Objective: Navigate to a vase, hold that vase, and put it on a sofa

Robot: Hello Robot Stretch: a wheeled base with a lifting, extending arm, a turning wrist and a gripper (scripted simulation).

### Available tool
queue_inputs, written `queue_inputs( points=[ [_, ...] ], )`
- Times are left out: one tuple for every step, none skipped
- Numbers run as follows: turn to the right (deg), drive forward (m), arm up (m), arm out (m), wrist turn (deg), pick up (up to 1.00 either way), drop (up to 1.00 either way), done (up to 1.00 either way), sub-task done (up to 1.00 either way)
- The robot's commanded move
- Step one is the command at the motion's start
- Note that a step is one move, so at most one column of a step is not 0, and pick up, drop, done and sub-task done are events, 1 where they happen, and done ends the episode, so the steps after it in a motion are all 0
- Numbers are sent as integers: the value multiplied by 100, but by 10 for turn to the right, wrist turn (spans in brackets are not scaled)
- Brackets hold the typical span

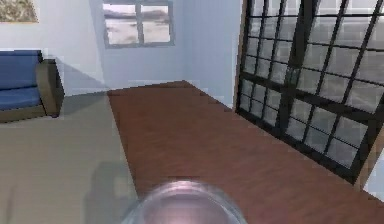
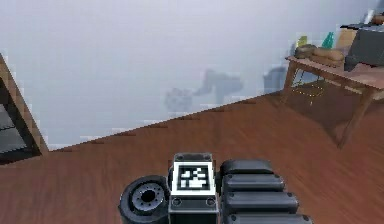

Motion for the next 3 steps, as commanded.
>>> queue_inputs(
  points=[
    [0, 15, 0, 0, 0, 0, 0, 0, 0],
    [-330, 0, 0, 0, 0, 0, 0, 0, 0],
    [0, 100, 0, 0, 0, 0, 0, 0, 0]
  ],
)
